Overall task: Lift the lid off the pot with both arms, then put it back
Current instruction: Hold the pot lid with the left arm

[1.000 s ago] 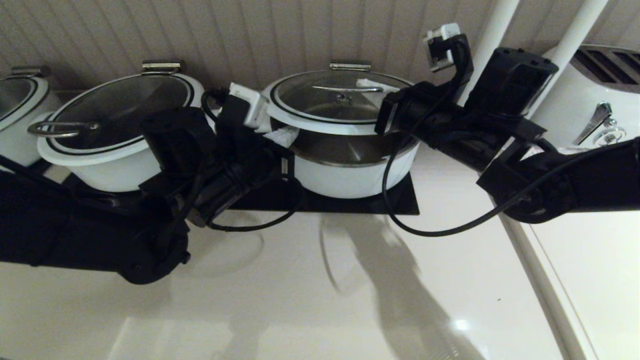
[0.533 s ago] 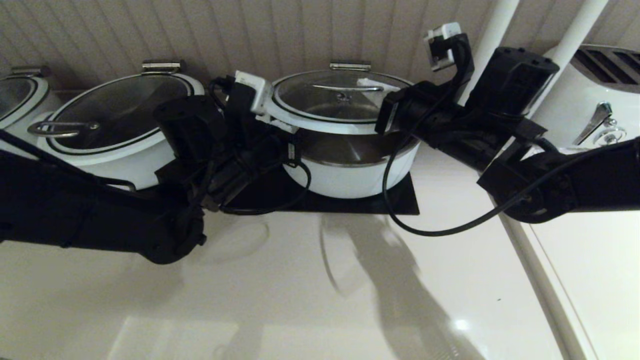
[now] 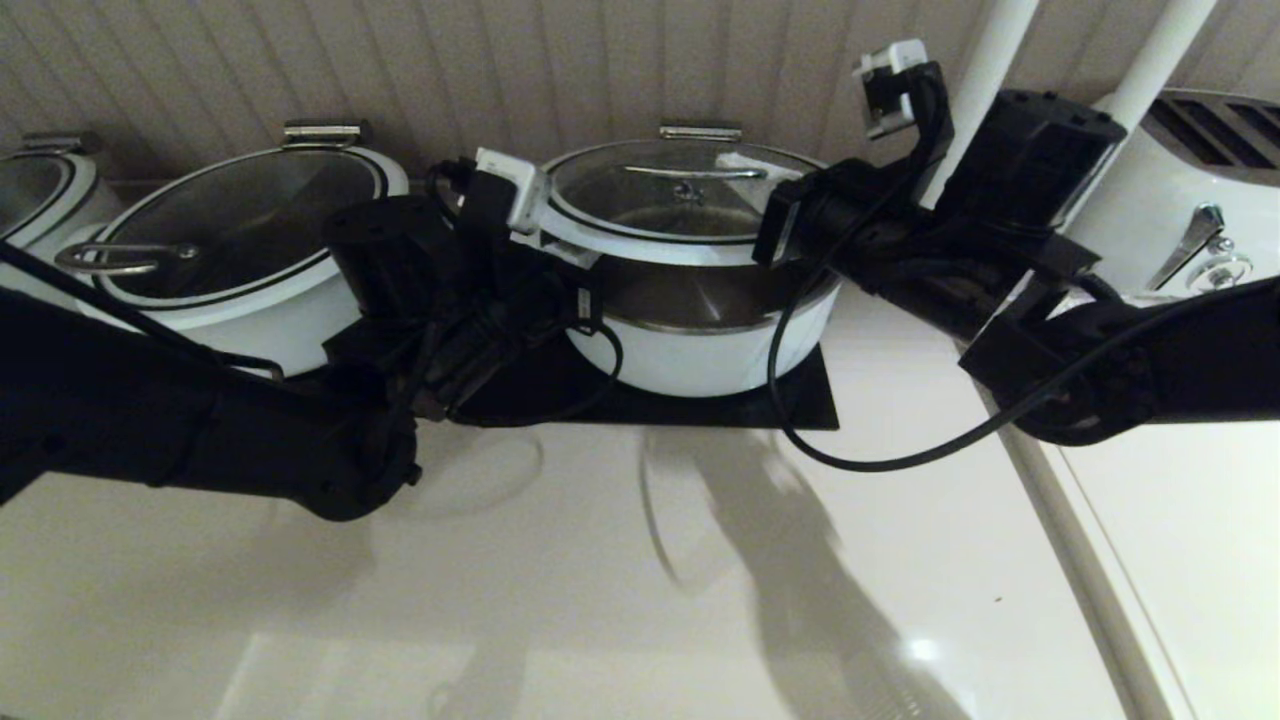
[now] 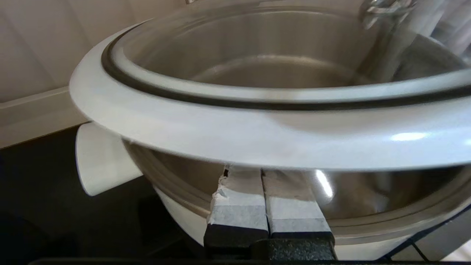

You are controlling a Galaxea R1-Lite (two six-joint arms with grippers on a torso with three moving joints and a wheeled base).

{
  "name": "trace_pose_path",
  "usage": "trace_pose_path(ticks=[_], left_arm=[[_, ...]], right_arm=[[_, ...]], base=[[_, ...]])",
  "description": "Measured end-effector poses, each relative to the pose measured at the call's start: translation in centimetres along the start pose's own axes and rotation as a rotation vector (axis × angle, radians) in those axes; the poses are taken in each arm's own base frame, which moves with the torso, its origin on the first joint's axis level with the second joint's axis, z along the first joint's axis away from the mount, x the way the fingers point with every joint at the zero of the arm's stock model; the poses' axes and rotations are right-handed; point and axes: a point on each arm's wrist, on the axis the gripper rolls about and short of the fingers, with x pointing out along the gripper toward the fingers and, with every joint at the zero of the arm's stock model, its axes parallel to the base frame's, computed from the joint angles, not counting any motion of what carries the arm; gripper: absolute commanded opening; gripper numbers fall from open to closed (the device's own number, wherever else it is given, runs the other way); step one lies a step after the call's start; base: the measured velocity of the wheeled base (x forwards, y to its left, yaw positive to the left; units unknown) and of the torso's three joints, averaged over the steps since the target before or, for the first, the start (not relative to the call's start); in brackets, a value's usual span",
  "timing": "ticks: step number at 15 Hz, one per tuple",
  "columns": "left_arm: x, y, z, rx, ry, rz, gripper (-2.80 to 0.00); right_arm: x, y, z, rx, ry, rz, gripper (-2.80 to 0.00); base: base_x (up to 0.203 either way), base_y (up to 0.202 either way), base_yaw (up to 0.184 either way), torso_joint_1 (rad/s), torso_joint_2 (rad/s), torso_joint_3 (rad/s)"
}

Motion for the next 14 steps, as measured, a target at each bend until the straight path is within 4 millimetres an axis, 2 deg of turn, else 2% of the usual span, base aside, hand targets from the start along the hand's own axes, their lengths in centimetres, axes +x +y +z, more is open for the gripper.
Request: trace_pose_path(ticks=[7, 14], left_arm=[[0.1, 0.4, -0.2, 0.002, 0.003, 0.01, -2.8], [1.0, 0.4, 0.3, 0.002, -0.025, 0.014, -2.8]], right_arm=[[-0.2, 0.0, 0.4, -0.002, -0.006, 0.0, -2.8], [-0.5, 0.2, 0.4, 0.002, 0.003, 0.007, -2.8]], base=[[0.0, 0.0, 0.0, 0.0, 0.0, 0.0], [0.0, 0.0, 0.0, 0.0, 0.0, 0.0]])
